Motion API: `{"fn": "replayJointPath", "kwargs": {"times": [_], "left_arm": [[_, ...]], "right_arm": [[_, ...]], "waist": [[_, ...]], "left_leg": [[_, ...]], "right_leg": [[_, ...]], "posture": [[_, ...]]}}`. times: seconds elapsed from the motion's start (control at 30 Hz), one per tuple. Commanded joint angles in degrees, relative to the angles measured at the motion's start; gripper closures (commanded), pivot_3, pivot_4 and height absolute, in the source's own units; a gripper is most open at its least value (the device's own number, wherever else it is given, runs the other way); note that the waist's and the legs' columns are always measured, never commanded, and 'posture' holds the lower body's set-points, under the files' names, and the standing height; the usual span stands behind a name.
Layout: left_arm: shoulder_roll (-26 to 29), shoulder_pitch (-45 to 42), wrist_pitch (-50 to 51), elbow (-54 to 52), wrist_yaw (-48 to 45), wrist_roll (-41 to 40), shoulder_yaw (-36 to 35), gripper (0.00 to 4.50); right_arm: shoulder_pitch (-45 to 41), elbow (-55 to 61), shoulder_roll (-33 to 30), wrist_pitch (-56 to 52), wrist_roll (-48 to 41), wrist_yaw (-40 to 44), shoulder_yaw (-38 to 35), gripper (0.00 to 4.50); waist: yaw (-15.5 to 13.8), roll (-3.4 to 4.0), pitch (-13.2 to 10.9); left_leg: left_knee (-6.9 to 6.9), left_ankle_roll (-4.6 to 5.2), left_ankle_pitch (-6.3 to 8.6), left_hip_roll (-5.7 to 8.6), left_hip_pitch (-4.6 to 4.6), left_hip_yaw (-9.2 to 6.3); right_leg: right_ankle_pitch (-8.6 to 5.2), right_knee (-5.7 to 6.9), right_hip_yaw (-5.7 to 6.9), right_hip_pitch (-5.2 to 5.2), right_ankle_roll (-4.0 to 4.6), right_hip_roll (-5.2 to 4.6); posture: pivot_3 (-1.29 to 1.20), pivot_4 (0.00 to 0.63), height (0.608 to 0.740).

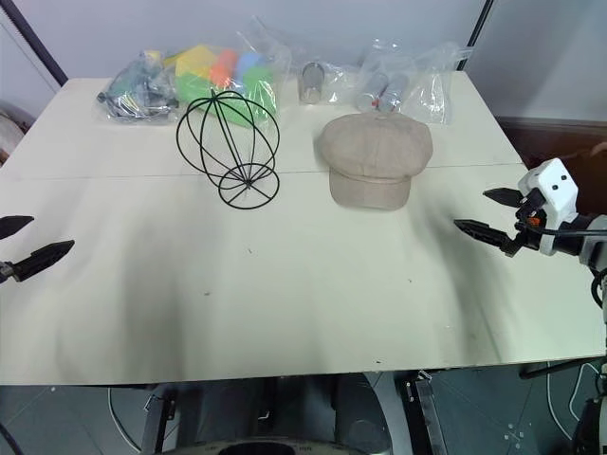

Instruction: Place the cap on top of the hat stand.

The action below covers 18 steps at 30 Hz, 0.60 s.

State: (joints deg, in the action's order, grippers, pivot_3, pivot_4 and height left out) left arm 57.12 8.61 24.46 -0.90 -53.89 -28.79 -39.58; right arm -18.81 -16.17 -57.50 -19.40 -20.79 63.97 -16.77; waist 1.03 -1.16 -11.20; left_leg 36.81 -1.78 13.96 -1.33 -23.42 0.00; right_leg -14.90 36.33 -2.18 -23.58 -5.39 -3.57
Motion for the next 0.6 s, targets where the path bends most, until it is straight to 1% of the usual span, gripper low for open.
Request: {"fn": "replayJointPath", "kwargs": {"times": [0.03,0.3,0.4,0.47,0.6], "left_arm": [[0.5,0.0,-0.6,-1.9,-0.9,-0.2,-2.2,0.08],[0.0,-2.5,0.0,-1.2,1.1,0.4,-0.3,0.08],[0.1,-4.3,2.3,-2.7,-0.3,-1.9,1.1,0.08],[0.0,-6.0,4.1,-5.8,-0.4,-3.7,2.6,0.08],[0.1,-8.2,10.4,-16.3,-2.3,-11.4,5.7,0.08]], "right_arm": [[-0.9,0.6,-0.9,1.6,0.4,-0.2,-0.8,0.0],[-1.0,1.5,-0.9,3.2,2.4,-3.1,-0.8,0.0],[-1.3,3.1,-0.9,2.9,3.6,-5.6,-0.5,0.0],[-1.4,6.1,-0.9,3.4,5.6,-7.9,0.7,0.0],[-1.3,18.0,-0.1,0.2,8.7,-12.9,3.6,0.0]], "waist": [[0.0,0.0,0.0],[0.0,0.0,0.0],[0.0,0.0,0.0],[0.0,0.0,0.0],[0.0,0.0,0.0]], "left_leg": [[0.0,0.0,0.0,0.0,0.0,0.0],[0.0,0.0,0.0,0.01,0.0,0.01],[0.0,0.0,0.0,0.02,0.0,0.01],[0.0,0.0,0.0,0.03,0.0,0.01],[0.01,0.0,0.0,0.02,-0.01,0.0]], "right_leg": [[0.0,0.0,0.0,0.0,0.0,0.0],[0.01,0.0,0.0,0.01,-0.01,0.01],[0.01,0.0,0.0,0.01,-0.02,0.02],[0.01,0.0,0.0,0.01,-0.02,0.02],[0.02,0.01,-0.01,0.01,-0.04,0.02]], "posture": [[0.0,0.15,0.74],[0.0,0.15,0.74],[0.0,0.15,0.74],[0.0,0.15,0.74],[0.0,0.15,0.74]]}}
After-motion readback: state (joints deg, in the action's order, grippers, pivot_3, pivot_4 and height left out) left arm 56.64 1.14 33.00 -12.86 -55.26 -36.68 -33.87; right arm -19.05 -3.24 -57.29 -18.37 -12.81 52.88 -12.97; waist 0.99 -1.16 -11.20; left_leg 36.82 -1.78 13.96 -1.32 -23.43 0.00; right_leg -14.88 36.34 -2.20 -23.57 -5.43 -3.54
